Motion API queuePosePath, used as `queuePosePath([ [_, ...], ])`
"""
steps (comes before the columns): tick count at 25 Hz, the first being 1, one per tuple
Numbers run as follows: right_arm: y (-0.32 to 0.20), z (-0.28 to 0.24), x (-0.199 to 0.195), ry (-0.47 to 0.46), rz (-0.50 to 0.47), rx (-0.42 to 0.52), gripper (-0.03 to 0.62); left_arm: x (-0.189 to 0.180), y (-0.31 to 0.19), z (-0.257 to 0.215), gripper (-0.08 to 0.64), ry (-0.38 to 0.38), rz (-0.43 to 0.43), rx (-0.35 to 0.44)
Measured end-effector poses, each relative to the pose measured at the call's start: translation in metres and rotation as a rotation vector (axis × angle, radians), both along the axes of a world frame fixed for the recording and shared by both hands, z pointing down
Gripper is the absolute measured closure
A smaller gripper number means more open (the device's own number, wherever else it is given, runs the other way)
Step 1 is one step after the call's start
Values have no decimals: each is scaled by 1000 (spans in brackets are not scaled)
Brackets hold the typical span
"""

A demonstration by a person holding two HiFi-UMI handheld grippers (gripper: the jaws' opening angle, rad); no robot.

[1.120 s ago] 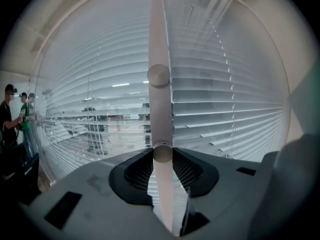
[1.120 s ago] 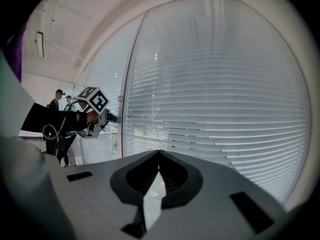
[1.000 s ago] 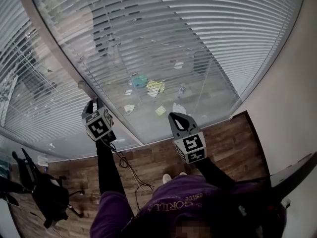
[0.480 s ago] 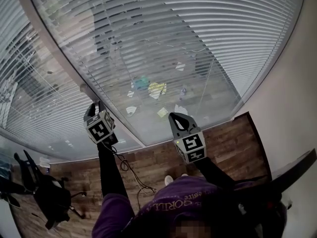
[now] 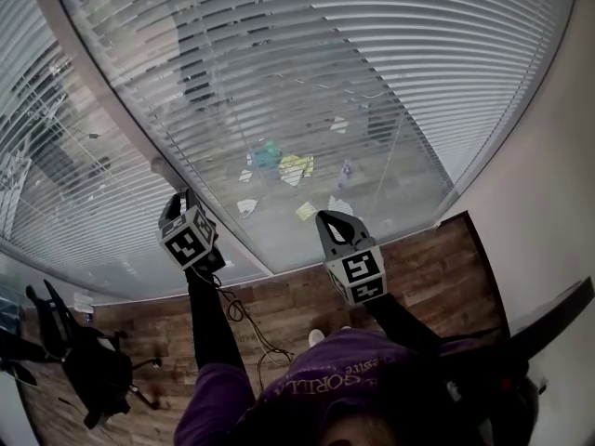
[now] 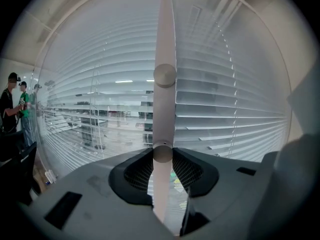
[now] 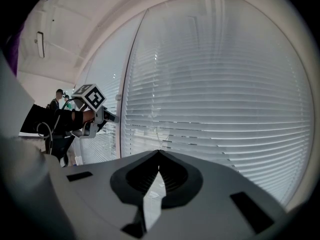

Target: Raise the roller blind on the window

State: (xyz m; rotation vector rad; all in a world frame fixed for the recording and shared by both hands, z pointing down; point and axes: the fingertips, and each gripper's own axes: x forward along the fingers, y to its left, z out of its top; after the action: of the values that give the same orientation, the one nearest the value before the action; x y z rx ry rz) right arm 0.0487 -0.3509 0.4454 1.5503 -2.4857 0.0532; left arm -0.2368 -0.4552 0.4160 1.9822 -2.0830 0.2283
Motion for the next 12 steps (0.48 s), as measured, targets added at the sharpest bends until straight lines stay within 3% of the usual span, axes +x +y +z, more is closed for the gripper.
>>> queuePosePath([
  [3, -1, 1, 1, 4, -1, -2, 594, 0, 0, 0, 445, 15, -4, 1],
  [6, -2, 1, 0, 10, -6, -4, 594, 0, -1, 0, 445, -19, 0, 13],
  [9, -2, 2, 1, 16, -10, -5, 594, 3, -1, 0, 445, -133, 8, 36],
  [12, -2, 2, 1, 21, -12, -10, 594, 5, -3, 3, 445, -310, 42, 18],
])
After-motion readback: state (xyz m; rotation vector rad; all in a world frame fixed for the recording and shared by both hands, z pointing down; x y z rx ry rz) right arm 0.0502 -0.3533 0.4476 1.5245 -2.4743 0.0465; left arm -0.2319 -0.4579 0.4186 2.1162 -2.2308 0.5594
